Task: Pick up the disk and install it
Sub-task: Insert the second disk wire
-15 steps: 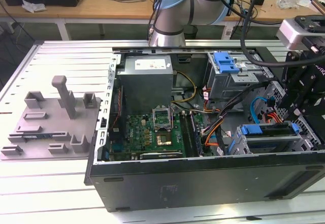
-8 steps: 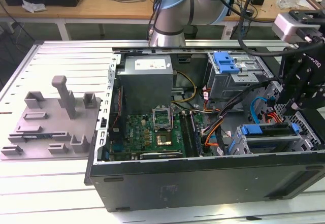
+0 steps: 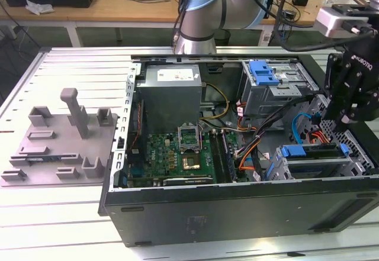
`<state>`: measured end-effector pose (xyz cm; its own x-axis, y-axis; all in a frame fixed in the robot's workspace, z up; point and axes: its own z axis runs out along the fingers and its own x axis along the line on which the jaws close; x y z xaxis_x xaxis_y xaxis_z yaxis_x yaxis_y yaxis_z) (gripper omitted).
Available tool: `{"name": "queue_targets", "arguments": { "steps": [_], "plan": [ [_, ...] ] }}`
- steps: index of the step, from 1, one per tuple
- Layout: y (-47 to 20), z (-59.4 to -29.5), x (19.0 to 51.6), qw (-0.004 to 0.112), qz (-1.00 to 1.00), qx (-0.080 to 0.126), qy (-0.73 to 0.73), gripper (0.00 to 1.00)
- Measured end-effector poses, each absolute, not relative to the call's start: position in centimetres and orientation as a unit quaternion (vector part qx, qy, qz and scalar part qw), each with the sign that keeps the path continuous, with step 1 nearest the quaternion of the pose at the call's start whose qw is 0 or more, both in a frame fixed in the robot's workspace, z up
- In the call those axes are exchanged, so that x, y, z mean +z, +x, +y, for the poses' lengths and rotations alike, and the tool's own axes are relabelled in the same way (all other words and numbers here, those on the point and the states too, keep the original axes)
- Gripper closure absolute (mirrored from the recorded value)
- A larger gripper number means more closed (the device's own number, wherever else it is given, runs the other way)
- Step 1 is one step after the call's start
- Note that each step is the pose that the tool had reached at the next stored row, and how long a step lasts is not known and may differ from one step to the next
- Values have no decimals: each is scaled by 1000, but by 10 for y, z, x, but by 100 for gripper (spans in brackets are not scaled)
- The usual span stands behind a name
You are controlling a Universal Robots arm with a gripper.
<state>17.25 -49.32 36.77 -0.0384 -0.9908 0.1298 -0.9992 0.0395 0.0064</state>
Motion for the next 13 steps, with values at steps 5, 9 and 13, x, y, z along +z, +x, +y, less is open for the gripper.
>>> {"name": "queue_targets", "arguments": {
  "steps": [5,9,13],
  "plan": [
    [172,-477,368,77,-717,72,689,64],
    [172,-464,368,98,-714,94,686,64],
    [172,-455,368,106,-713,101,685,64]
  ]
}}
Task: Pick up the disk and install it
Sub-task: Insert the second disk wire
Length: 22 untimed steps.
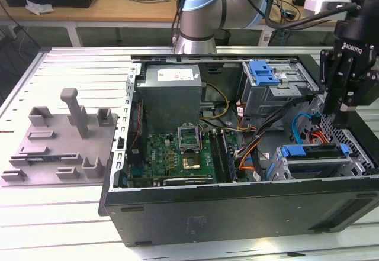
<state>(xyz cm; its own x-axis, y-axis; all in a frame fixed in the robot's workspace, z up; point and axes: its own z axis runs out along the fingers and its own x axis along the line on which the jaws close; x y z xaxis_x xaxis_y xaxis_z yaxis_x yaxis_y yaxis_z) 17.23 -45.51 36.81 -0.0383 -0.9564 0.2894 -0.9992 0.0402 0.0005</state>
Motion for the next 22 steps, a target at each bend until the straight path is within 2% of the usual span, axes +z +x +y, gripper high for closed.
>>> {"name": "queue_targets", "arguments": {
  "steps": [2,7,11,22],
  "plan": [
    [172,-453,368,107,-713,103,685,64],
    [170,-450,368,123,-711,119,682,64],
    [165,-445,368,130,-709,127,681,64],
    [153,-438,366,144,-707,141,678,64]
  ]
}}
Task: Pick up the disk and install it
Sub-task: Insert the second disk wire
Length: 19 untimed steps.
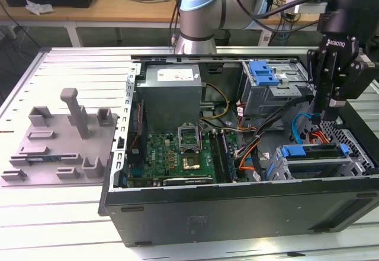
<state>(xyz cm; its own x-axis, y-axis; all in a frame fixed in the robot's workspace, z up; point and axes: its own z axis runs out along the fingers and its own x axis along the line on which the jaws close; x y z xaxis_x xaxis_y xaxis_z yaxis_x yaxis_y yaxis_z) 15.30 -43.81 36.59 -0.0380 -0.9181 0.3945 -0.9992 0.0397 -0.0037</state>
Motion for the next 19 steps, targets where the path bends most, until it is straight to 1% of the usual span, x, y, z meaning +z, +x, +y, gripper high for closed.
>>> {"name": "queue_targets", "arguments": {
  "steps": [4,13,15,16,19],
  "plan": [
    [151,-437,364,150,-705,147,677,64],
    [149,-437,361,149,-705,147,677,64],
    [149,-437,361,147,-706,145,678,64],
    [149,-437,361,144,-707,141,679,64],
    [149,-437,362,139,-708,136,680,64]
  ]
}}
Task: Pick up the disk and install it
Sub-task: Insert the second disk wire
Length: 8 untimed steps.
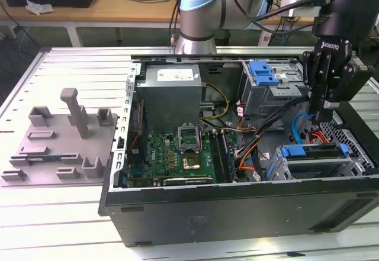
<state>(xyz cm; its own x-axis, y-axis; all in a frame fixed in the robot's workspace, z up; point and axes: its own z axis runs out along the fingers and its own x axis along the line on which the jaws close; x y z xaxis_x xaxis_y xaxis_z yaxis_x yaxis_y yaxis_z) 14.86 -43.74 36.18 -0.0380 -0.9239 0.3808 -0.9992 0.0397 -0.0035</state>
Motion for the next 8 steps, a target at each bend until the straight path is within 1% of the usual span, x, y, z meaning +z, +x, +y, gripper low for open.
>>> {"name": "queue_targets", "arguments": {
  "steps": [8],
  "plan": [
    [149,-444,365,139,-708,136,680,64]
  ]
}}
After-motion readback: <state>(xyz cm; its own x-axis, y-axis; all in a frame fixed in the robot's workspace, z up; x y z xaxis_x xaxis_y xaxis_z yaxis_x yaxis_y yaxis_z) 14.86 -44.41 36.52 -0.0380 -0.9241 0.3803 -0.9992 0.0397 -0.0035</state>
